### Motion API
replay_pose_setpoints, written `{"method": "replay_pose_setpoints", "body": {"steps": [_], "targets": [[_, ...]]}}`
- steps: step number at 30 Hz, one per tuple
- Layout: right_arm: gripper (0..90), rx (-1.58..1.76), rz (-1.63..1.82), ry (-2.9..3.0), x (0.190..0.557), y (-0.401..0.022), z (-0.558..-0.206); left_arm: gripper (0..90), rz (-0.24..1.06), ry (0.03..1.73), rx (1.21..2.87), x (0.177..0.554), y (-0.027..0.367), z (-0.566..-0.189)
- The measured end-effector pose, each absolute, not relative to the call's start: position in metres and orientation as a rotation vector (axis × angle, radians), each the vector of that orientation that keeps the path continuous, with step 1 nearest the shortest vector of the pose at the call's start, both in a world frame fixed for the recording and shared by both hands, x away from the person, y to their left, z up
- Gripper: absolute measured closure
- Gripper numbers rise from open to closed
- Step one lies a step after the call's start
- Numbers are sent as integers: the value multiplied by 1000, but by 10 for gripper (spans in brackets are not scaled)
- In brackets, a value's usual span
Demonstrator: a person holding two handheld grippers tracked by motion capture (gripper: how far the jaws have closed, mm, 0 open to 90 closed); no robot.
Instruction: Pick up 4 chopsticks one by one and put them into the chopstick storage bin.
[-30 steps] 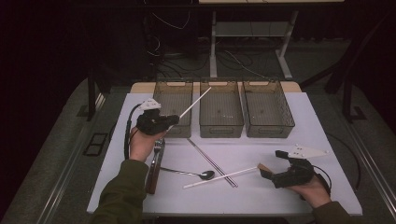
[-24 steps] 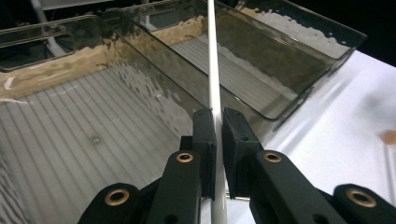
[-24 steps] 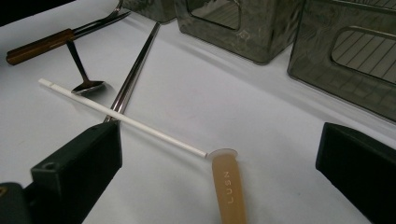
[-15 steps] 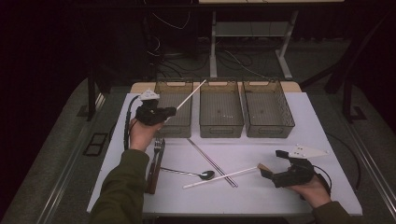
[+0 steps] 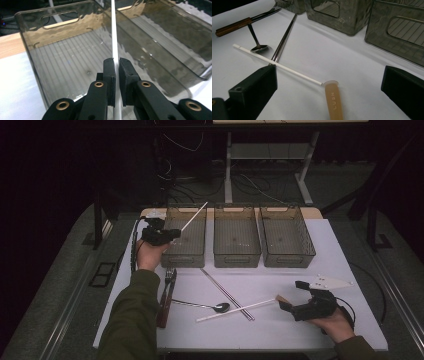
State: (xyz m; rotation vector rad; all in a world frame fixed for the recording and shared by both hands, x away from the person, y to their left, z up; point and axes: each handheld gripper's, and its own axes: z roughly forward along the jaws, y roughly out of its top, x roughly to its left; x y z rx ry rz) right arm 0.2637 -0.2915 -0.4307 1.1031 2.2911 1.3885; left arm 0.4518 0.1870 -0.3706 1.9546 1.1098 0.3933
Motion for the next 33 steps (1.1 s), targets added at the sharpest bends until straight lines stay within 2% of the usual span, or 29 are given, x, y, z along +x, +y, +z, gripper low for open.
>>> {"method": "replay_pose_setpoints", "body": {"steps": [9,21,28,33], "targets": [[7,1103,1394,2287,264,-291,-430,841,428,1185,2091,465,180,-378],[7,1097,1395,2293,264,-291,-431,837,404,1240,2159,473,175,-393],[7,1095,1397,2290,263,-291,-430,642,447,1230,2126,472,174,-389],[7,1091,1392,2294,264,-291,-431,535,423,1172,2079,467,176,-383]]}}
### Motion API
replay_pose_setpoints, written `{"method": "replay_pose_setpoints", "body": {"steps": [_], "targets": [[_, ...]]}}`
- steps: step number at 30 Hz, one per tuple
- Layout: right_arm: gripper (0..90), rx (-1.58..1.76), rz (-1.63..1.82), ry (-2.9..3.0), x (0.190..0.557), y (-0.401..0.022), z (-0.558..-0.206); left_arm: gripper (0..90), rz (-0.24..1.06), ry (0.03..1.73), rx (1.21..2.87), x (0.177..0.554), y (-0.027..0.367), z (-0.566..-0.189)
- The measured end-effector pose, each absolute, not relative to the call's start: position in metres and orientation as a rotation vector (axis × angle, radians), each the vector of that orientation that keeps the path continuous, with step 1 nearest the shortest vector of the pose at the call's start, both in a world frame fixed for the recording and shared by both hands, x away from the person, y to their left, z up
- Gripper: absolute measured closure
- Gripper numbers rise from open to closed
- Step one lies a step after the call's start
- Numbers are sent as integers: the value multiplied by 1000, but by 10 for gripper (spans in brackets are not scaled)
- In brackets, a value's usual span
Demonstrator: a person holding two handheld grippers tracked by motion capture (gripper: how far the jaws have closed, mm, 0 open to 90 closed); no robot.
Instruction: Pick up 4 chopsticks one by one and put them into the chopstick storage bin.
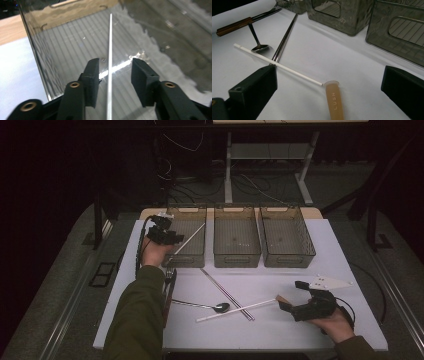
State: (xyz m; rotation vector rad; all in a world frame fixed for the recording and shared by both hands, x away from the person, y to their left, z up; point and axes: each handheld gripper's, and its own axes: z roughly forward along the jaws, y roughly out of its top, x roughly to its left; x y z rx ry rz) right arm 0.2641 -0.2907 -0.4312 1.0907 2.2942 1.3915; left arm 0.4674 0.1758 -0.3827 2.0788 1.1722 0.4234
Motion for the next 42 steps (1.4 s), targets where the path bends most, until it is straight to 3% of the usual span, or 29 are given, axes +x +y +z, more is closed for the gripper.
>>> {"method": "replay_pose_setpoints", "body": {"steps": [6,14,32,42], "targets": [[7,1086,1387,2298,264,-290,-431,410,376,1108,2054,457,175,-374],[7,1094,1381,2296,264,-289,-432,335,325,1019,2002,441,177,-371],[7,1110,1377,2288,263,-291,-432,206,304,850,2001,392,157,-373],[7,1107,1374,2288,264,-290,-433,180,275,785,1971,360,148,-390]]}}
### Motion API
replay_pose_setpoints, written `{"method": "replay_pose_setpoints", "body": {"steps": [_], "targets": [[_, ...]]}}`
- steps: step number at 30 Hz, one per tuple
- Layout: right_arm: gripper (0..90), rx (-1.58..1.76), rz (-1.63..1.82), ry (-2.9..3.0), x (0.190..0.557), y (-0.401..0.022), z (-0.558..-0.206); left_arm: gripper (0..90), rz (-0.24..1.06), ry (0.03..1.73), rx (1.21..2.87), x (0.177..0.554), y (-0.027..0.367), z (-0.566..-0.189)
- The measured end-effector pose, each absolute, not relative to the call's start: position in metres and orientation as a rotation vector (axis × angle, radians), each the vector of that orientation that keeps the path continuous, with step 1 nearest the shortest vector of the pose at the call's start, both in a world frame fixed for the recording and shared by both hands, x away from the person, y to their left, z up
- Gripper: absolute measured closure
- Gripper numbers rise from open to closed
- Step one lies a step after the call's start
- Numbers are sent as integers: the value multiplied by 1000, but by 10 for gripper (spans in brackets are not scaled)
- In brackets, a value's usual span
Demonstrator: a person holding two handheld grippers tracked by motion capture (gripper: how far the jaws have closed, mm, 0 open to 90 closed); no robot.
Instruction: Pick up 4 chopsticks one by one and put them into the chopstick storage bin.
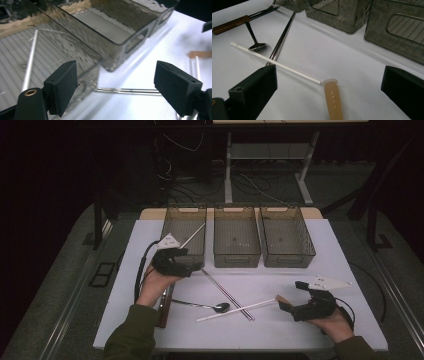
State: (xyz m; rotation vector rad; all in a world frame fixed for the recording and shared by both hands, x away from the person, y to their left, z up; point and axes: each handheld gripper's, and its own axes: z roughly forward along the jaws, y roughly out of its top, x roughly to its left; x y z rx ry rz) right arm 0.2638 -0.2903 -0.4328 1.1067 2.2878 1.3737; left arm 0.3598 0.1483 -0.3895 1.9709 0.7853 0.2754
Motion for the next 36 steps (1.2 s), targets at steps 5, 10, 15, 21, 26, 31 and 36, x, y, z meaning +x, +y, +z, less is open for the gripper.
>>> {"method": "replay_pose_setpoints", "body": {"steps": [5,10,15,21,26,31,36], "targets": [[7,1110,1374,2290,264,-290,-433,161,263,772,2001,347,144,-395],[7,1106,1382,2289,263,-290,-432,155,255,744,2008,338,140,-397],[7,1107,1389,2290,262,-290,-432,154,247,728,1995,328,136,-398],[7,1113,1396,2291,263,-290,-432,154,228,700,2007,317,130,-401],[7,1104,1398,2294,262,-289,-432,155,203,675,2015,309,121,-403],[7,1107,1400,2293,260,-289,-431,170,183,629,2034,302,108,-405],[7,1106,1397,2296,258,-289,-431,202,149,589,2060,297,94,-408]]}}
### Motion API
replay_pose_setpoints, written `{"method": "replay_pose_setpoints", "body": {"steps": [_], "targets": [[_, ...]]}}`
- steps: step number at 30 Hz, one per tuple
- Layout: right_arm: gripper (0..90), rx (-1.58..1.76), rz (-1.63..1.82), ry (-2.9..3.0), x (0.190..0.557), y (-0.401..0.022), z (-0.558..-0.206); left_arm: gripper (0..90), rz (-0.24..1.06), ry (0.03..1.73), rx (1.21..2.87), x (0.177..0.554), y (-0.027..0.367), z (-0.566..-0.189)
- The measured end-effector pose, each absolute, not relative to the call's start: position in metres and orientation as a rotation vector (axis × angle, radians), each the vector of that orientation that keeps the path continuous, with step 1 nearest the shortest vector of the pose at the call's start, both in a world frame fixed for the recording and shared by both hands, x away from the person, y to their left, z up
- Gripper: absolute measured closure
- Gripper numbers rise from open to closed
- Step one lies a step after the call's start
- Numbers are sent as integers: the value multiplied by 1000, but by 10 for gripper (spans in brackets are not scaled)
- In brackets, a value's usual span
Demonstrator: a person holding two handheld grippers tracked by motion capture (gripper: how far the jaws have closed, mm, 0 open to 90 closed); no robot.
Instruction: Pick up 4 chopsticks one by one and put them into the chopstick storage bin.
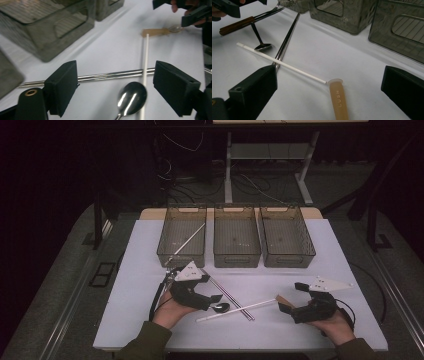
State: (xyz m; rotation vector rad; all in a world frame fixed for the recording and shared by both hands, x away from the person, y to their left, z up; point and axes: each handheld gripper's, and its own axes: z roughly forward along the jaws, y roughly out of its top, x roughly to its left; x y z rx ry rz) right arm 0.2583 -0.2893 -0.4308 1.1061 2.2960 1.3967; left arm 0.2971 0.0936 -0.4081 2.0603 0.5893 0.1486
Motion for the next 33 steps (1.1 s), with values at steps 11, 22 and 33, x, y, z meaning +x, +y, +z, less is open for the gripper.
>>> {"method": "replay_pose_setpoints", "body": {"steps": [11,22,33], "targets": [[7,1107,1394,2285,256,-291,-431,382,84,464,2113,290,70,-415],[7,1106,1395,2288,256,-291,-431,579,55,412,2173,289,49,-426],[7,1105,1403,2285,256,-292,-431,759,50,355,2244,284,38,-430]]}}
